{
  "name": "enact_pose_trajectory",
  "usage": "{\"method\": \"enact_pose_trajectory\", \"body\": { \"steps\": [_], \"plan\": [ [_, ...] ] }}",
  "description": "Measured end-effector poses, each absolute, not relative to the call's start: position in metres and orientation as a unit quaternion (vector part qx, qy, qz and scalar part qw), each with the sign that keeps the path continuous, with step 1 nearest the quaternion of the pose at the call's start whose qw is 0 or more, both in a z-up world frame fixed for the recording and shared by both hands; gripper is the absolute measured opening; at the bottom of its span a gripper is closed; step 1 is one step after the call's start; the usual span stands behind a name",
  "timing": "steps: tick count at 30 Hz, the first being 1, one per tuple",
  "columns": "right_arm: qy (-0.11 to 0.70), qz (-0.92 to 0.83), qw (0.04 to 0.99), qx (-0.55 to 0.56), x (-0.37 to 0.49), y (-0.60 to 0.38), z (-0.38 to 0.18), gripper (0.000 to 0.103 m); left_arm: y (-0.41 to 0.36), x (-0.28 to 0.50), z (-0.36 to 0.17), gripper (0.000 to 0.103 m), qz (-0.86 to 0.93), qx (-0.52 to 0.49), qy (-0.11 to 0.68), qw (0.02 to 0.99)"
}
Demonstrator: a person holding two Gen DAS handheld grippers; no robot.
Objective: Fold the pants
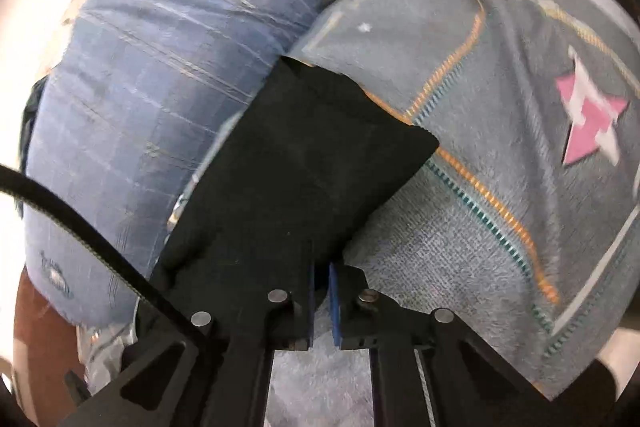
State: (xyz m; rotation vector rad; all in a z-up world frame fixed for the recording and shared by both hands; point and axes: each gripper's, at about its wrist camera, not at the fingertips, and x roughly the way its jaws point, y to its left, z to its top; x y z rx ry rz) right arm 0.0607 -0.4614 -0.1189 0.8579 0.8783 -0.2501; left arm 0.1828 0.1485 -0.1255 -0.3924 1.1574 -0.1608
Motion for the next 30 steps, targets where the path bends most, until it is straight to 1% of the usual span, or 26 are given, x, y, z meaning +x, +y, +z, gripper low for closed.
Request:
{"method": "enact_pose_trajectory", "body": {
  "steps": [3,6,10,12,13,14,15,17,19,21,23,25,30],
  "plan": [
    [0.404,-0.096,0.819,0.396,0.046,-0.458,-0.103,0.006,0.141,0.173,-0.111,0.006,-0.073,-0.183,0.533,0.823],
    [0.407,-0.092,0.820,0.391,0.036,-0.456,-0.098,0.006,0.142,0.158,-0.109,0.006,-0.067,-0.184,0.532,0.824],
    [0.418,-0.105,0.812,0.392,0.020,-0.459,-0.110,0.006,0.149,0.149,-0.136,0.008,-0.052,-0.184,0.557,0.808],
    [0.426,-0.118,0.807,0.391,0.023,-0.462,-0.119,0.006,0.158,0.148,-0.153,0.014,-0.042,-0.192,0.564,0.802],
    [0.431,-0.131,0.807,0.381,0.024,-0.462,-0.123,0.008,0.166,0.147,-0.157,0.016,-0.040,-0.201,0.563,0.801],
    [0.439,-0.148,0.808,0.364,0.024,-0.463,-0.125,0.015,0.172,0.147,-0.158,0.016,-0.043,-0.210,0.559,0.801],
    [0.444,-0.164,0.807,0.352,0.023,-0.464,-0.126,0.020,0.177,0.145,-0.155,0.016,-0.046,-0.213,0.554,0.804],
    [0.449,-0.196,0.803,0.339,0.015,-0.469,-0.123,0.023,0.186,0.138,-0.138,0.016,-0.049,-0.194,0.530,0.824],
    [0.437,-0.207,0.813,0.324,0.005,-0.471,-0.109,0.023,0.190,0.133,-0.120,0.026,-0.044,-0.170,0.506,0.844],
    [0.415,-0.218,0.835,0.288,0.000,-0.468,-0.087,0.028,0.195,0.136,-0.103,0.048,-0.046,-0.163,0.484,0.858],
    [0.400,-0.214,0.848,0.273,0.005,-0.469,-0.072,0.042,0.196,0.150,-0.093,0.057,-0.047,-0.161,0.475,0.864],
    [0.391,-0.196,0.860,0.264,0.020,-0.465,-0.062,0.050,0.195,0.172,-0.090,0.057,-0.044,-0.160,0.477,0.863],
    [0.408,-0.137,0.870,0.243,0.082,-0.451,-0.060,0.050,0.187,0.237,-0.103,0.057,-0.054,-0.177,0.492,0.851]
  ]
}}
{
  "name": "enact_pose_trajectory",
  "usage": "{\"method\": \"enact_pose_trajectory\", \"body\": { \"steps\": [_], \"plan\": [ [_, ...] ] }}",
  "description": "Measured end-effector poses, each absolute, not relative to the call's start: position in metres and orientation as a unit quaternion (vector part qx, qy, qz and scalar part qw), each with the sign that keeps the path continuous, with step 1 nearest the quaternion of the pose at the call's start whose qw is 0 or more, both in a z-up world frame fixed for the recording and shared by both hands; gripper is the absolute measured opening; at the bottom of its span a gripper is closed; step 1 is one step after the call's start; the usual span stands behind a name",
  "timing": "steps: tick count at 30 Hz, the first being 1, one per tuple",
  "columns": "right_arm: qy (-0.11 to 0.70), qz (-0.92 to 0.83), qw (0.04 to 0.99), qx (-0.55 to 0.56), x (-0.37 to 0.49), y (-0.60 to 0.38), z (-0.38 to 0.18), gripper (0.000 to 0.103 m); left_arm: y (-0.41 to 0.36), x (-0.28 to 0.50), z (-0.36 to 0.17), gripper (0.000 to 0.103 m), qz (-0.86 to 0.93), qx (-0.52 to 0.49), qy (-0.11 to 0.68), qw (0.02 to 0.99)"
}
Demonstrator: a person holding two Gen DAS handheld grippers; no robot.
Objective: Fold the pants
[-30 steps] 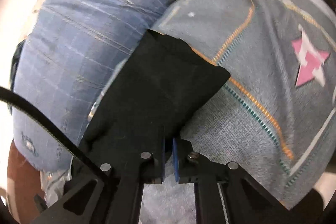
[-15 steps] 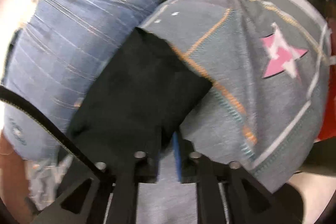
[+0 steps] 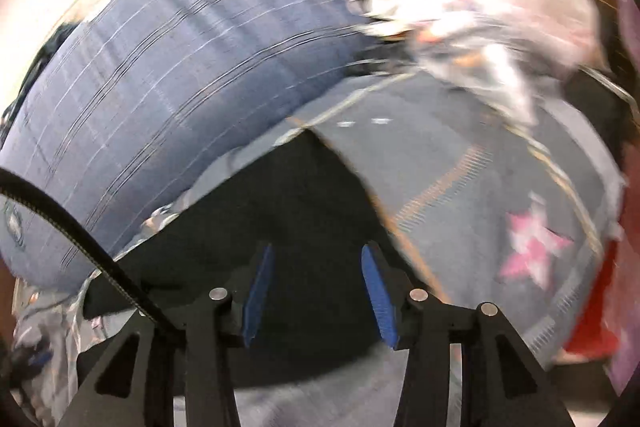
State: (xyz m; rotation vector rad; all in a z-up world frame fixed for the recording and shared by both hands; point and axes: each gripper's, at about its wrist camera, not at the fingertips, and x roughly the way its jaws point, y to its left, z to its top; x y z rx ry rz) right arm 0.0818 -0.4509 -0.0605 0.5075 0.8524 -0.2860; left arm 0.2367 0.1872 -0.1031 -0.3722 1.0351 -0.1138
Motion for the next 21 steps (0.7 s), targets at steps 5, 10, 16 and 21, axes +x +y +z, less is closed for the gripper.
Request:
{"method": "enact_pose_trajectory", "body": {
  "steps": [5,10,16,21],
  "plan": [
    [0.458,-0.078,0.863,0.199,0.161,-0.443,-0.075,0.053,0.176,0.305,-0.127,0.057,-0.062,-0.185,0.518,0.833],
    [0.523,-0.015,0.846,0.099,0.246,-0.437,-0.087,0.060,0.162,0.361,-0.149,0.057,-0.077,-0.149,0.526,0.833],
    [0.569,0.053,0.820,-0.023,0.309,-0.411,-0.112,0.062,0.148,0.407,-0.176,0.057,-0.100,-0.104,0.543,0.828],
    [0.608,0.083,0.787,-0.065,0.334,-0.394,-0.154,0.062,0.125,0.424,-0.185,0.074,-0.163,-0.055,0.557,0.813]
  ]
}}
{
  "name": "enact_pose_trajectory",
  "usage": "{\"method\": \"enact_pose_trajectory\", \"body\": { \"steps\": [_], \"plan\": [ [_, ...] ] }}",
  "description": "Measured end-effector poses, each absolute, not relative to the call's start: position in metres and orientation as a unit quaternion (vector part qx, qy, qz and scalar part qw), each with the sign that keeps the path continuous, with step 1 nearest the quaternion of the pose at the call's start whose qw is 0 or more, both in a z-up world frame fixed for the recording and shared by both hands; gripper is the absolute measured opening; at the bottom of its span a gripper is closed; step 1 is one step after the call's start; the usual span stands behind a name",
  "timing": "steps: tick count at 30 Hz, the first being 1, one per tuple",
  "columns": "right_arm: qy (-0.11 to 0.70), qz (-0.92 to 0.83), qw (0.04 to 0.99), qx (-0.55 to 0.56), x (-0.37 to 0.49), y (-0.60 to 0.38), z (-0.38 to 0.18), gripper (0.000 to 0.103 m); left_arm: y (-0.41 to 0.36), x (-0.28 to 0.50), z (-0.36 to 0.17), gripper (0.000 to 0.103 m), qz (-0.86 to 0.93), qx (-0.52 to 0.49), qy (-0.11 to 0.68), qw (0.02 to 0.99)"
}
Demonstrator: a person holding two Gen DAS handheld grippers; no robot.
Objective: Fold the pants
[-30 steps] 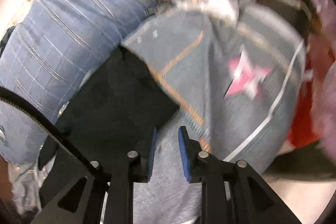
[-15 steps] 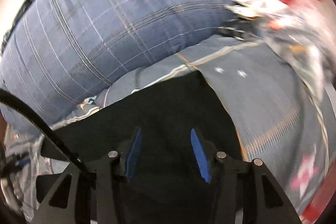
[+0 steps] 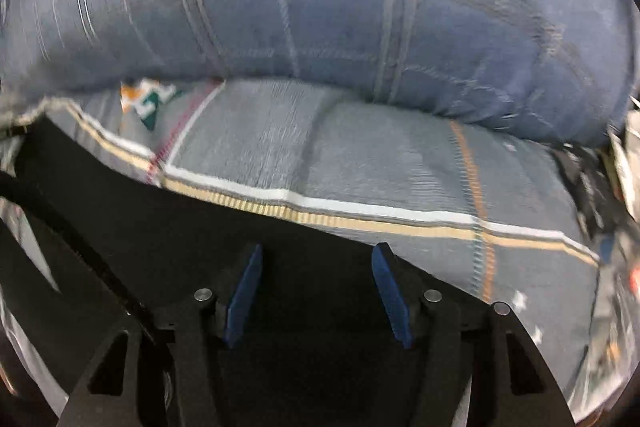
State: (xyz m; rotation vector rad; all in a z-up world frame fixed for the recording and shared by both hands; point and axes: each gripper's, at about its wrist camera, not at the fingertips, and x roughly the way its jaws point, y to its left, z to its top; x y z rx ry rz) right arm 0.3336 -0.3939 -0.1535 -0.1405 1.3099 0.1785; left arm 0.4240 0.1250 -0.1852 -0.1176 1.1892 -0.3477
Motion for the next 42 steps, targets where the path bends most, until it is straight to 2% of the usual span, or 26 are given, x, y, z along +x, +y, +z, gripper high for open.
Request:
{"method": "enact_pose_trajectory", "body": {
  "steps": [1,2,3,4,5,6,15,22,27,31,33,37,38,40,42],
  "plan": [
    [0.600,0.087,0.792,-0.070,0.334,-0.392,-0.154,0.066,0.120,0.424,-0.185,0.074,-0.171,-0.047,0.557,0.812],
    [0.596,0.090,0.795,-0.068,0.335,-0.391,-0.154,0.065,0.114,0.424,-0.185,0.066,-0.177,-0.036,0.555,0.812],
    [0.597,0.089,0.795,-0.063,0.335,-0.391,-0.155,0.062,0.110,0.423,-0.184,0.024,-0.181,-0.031,0.554,0.812],
    [0.596,0.091,0.796,-0.058,0.334,-0.390,-0.154,0.045,0.106,0.421,-0.184,0.014,-0.194,-0.034,0.559,0.805],
    [0.597,0.096,0.795,-0.054,0.333,-0.389,-0.152,0.010,0.104,0.418,-0.181,0.014,-0.200,-0.040,0.555,0.806],
    [0.601,0.100,0.792,-0.044,0.332,-0.389,-0.150,0.005,0.101,0.413,-0.176,0.014,-0.198,-0.029,0.543,0.815],
    [0.548,0.075,0.833,-0.019,0.292,-0.383,-0.091,0.004,0.102,0.358,-0.102,0.014,-0.181,-0.028,0.449,0.875],
    [0.526,0.079,0.847,0.008,0.211,-0.380,-0.063,0.004,0.113,0.251,-0.061,0.014,-0.174,0.013,0.357,0.918],
    [0.534,0.086,0.840,0.046,0.139,-0.388,-0.081,0.004,0.115,0.165,-0.085,0.016,-0.172,0.054,0.341,0.923],
    [0.560,0.079,0.821,0.077,0.093,-0.395,-0.116,0.005,0.118,0.118,-0.124,0.019,-0.163,0.081,0.368,0.912],
    [0.570,0.060,0.816,0.071,0.075,-0.398,-0.129,0.005,0.128,0.098,-0.137,0.022,-0.158,0.069,0.386,0.906],
    [0.567,0.033,0.820,0.073,0.058,-0.407,-0.132,0.005,0.168,0.071,-0.134,0.023,-0.144,-0.023,0.396,0.907],
    [0.562,0.025,0.823,0.075,0.055,-0.411,-0.128,0.005,0.177,0.068,-0.134,0.024,-0.141,-0.048,0.397,0.906],
    [0.550,0.009,0.831,0.080,0.050,-0.414,-0.119,0.008,0.198,0.069,-0.133,0.035,-0.141,-0.109,0.399,0.899],
    [0.531,0.008,0.842,0.096,0.043,-0.414,-0.109,0.018,0.210,0.074,-0.134,0.050,-0.139,-0.163,0.405,0.889]
  ]
}}
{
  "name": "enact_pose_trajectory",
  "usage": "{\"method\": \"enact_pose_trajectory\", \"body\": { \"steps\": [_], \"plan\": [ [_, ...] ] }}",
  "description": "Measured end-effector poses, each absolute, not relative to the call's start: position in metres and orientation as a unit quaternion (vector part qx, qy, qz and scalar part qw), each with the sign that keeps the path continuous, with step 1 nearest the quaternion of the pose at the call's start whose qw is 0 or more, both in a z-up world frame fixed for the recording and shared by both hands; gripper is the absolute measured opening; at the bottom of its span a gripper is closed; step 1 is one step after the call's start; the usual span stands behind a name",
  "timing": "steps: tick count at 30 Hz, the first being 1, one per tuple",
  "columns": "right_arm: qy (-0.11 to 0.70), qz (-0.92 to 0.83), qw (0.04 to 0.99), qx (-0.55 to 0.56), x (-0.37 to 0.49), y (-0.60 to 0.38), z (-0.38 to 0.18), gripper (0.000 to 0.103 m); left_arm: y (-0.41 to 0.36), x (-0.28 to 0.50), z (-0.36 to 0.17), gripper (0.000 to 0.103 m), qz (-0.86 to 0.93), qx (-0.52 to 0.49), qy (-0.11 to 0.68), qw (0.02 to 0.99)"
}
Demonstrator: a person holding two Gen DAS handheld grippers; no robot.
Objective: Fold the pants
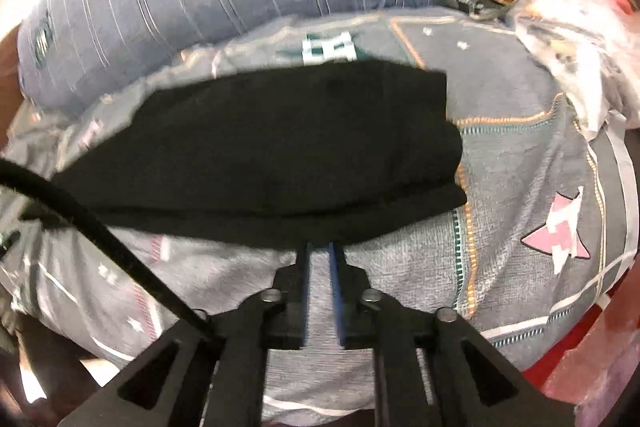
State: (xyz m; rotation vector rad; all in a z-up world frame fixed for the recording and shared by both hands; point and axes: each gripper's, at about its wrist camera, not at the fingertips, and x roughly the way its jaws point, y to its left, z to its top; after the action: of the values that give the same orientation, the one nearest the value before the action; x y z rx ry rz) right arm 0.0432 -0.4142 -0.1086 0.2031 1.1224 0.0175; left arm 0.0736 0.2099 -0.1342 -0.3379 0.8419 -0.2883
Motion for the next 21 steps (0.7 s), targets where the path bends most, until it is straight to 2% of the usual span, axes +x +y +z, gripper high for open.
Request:
{"method": "enact_pose_trajectory", "body": {
  "steps": [2,3,7,10,12,15,21],
  "plan": [
    [0.513,0.010,0.851,0.111,0.039,-0.411,-0.101,0.037,0.215,0.084,-0.140,0.054,-0.155,-0.219,0.422,0.866],
    [0.507,0.013,0.854,0.119,0.037,-0.409,-0.098,0.040,0.216,0.092,-0.145,0.054,-0.174,-0.256,0.431,0.848],
    [0.504,0.032,0.852,0.136,0.036,-0.392,-0.099,0.040,0.209,0.127,-0.167,0.055,-0.231,-0.369,0.470,0.768],
    [0.506,0.040,0.850,0.140,0.039,-0.378,-0.106,0.040,0.198,0.142,-0.181,0.053,-0.227,-0.397,0.498,0.737],
    [0.505,0.042,0.851,0.142,0.039,-0.374,-0.108,0.040,0.190,0.149,-0.177,0.016,-0.211,-0.382,0.499,0.749],
    [0.502,0.042,0.853,0.137,0.037,-0.369,-0.111,0.040,0.179,0.159,-0.152,0.011,-0.200,-0.341,0.472,0.788],
    [0.494,0.044,0.860,0.125,0.038,-0.361,-0.112,0.040,0.141,0.165,-0.081,0.011,-0.221,-0.185,0.376,0.881]
  ]
}}
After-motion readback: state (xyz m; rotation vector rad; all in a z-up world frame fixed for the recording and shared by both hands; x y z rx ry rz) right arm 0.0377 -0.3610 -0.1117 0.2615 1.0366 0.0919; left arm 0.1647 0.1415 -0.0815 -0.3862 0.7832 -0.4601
